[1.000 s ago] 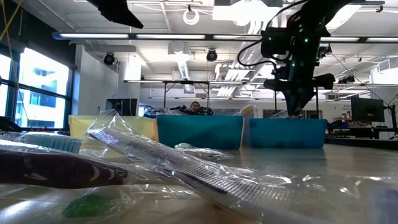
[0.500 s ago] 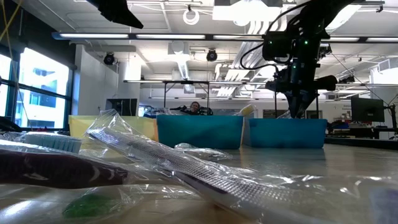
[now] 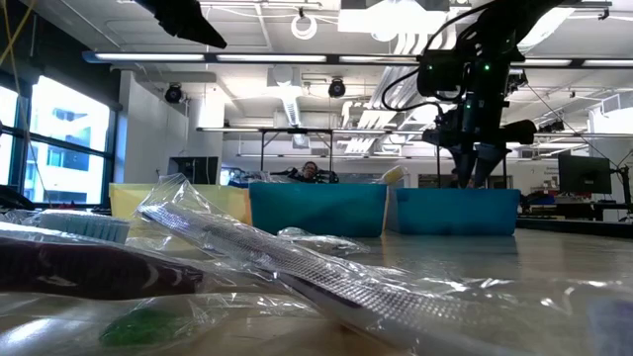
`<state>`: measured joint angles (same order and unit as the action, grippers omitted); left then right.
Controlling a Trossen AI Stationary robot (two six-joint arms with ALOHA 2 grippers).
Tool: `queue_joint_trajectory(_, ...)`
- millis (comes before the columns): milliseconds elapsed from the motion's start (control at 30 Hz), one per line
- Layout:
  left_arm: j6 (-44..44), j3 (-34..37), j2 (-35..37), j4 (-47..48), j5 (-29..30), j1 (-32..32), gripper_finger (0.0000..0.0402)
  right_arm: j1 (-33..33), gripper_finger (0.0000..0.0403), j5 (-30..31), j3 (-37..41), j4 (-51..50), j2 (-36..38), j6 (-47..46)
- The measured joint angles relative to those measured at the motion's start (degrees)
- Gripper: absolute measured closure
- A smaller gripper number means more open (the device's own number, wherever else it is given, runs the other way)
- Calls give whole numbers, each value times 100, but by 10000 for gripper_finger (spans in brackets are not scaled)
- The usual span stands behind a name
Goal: Pick & Place Toothbrushes
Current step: Put the purple toothbrush into the blue bin
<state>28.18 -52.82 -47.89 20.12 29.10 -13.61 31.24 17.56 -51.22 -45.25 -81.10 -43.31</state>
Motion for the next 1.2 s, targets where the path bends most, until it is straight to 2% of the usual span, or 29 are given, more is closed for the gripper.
queue_joint_trajectory(133, 0, 0, 1, -2, 0, 0, 245, 0, 246, -23, 0, 0, 0, 143)
queue_joint_trajectory(300, 132, 0, 1, -4, 2, 0, 245, 5, 242, -420, -2, 63, 127, 394)
queue_joint_trajectory(667, 203, 0, 1, -8, 2, 0, 245, -52, 302, -1075, -4, 1004, 1061, 762)
queue_joint_trajectory(933, 203, 0, 1, -9, 2, 13, 245, -212, 342, -1552, -9, 2695, 1671, 1087)
queue_joint_trajectory(1200, 202, 0, 1, -9, 3, 13, 245, -801, 385, -1941, -11, 4057, 1709, 1828)
